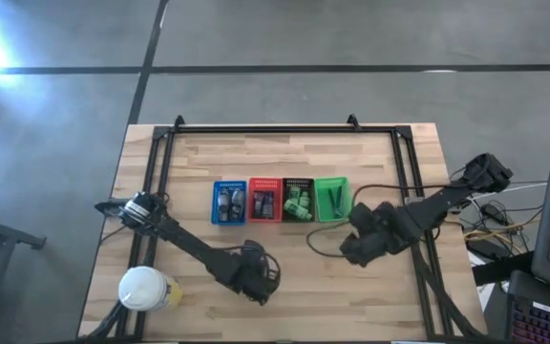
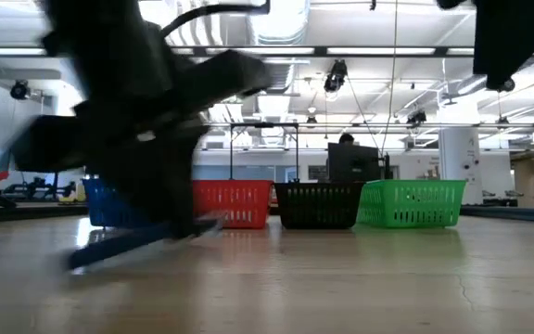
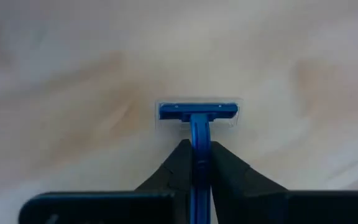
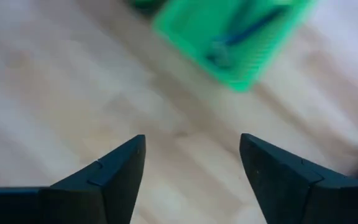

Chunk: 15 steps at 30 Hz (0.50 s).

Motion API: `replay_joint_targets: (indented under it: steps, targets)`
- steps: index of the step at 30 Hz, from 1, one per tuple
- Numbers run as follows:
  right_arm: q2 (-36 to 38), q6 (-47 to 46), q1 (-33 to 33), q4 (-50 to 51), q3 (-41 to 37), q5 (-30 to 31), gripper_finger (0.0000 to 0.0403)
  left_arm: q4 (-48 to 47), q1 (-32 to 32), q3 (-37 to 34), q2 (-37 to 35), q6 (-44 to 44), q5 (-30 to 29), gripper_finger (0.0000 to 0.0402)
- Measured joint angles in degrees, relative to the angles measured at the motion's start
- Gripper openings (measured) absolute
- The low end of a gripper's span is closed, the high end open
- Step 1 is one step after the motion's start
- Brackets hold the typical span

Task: Pick & Place Travel size toiletries
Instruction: Put the razor into the green bin

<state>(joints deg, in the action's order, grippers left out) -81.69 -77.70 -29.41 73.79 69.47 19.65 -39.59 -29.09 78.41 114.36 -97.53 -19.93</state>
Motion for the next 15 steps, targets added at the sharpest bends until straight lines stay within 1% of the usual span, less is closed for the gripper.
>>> replay_joint_targets:
  steps: [2, 5, 7, 8, 9, 11, 13, 14, 15]
  targets:
    - [0.7, 0.2, -1.8, -4.4, -0.1, -0.1, 0.0248, 3.6, 0.3, -0.1, -1.3, 1.2, -5.0, 0.0033]
    - [1.6, 0.7, -4.5, -11.0, -0.3, -0.1, 0.0237, 8.5, 0.6, -0.1, -7.0, 4.2, -15.8, 0.0033]
    - [2.6, 2.1, -6.1, -13.7, -0.4, -0.1, 0.0231, 13.3, 1.1, -0.1, -11.5, 9.9, -22.7, 0.0033]
    - [3.0, 3.5, -6.7, -15.2, -0.5, 0.0, 0.0229, 16.2, 1.7, -0.6, -13.6, 14.8, -25.2, 0.0033]
    - [3.7, 4.5, -7.2, -16.9, -0.5, 0.7, 0.0228, 19.8, 2.5, -1.2, -15.6, 20.6, -26.2, 0.0033]
    - [5.1, 7.8, -8.1, -20.7, -0.5, 2.9, 0.0225, 28.1, 4.7, -2.2, -19.6, 32.9, -24.9, 0.0033]
    - [6.9, 11.5, -8.1, -25.9, -0.6, 4.9, 0.0224, 34.6, 7.2, -2.7, -23.4, 43.9, -21.6, 0.0033]
    - [7.9, 13.2, -8.1, -28.4, -0.7, 6.5, 0.0223, 38.3, 8.6, -3.0, -24.9, 48.9, -18.5, 0.0033]
    - [8.8, 15.0, -7.9, -30.9, -0.7, 8.7, 0.0223, 42.4, 9.9, -3.3, -26.1, 53.9, -14.2, 0.0033]
